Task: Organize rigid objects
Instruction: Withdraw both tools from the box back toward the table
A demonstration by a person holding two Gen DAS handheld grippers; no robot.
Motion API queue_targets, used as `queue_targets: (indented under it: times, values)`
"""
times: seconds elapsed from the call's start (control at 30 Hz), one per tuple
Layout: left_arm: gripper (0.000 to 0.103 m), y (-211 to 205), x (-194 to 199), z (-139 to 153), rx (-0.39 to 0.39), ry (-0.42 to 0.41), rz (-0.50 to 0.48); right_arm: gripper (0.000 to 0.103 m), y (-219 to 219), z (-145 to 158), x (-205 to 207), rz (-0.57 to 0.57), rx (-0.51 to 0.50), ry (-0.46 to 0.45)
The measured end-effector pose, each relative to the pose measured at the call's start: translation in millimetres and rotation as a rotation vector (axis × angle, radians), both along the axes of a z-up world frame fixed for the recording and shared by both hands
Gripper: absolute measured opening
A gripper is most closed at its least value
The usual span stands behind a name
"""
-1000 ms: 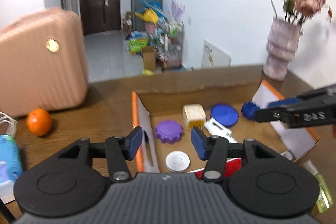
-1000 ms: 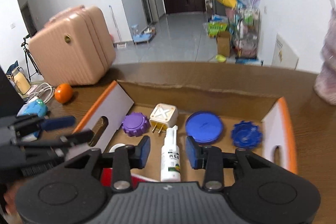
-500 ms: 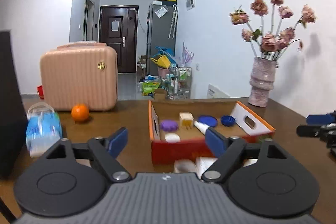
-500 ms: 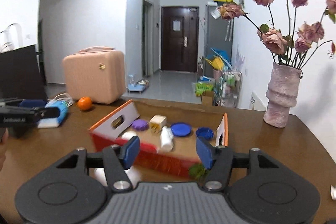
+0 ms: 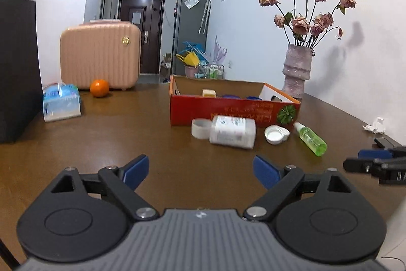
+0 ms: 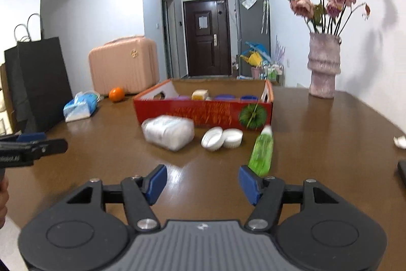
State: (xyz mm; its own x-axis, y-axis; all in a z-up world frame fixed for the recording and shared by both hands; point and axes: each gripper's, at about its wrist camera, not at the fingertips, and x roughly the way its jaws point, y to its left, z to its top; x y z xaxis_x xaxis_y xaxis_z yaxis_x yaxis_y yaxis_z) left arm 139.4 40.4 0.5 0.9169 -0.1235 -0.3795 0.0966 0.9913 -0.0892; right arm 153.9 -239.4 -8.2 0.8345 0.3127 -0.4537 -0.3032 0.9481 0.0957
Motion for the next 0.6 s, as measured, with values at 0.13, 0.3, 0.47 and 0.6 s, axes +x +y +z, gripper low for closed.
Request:
queue_targets:
  times: [0.13,0.3,0.47,0.6]
  values:
    - [0.091,-7.5,-1.9,-11.7,-0.008,0.016,-0.01,0.062,3.9,-11.9,-20.3,0.023,-0.011,0.011]
    - [0.089,-7.2,14.2,-26.1,-0.007,0.065,-0.012,0.062,1.9,-17.4,-18.1,-0.029,0.011,0.031]
    - [0.08,-3.4,46.3,-27.1,-0.006,0.093,-0.027,0.062,2.9,-16.6,8.0,-0.059,0.067,0.045]
    - [0.066,-4.0,97.0,-21.9,-0.029,0.121,-0.073,0.061,12.1,-15.3,46.0,-0.05,0.111,0.075]
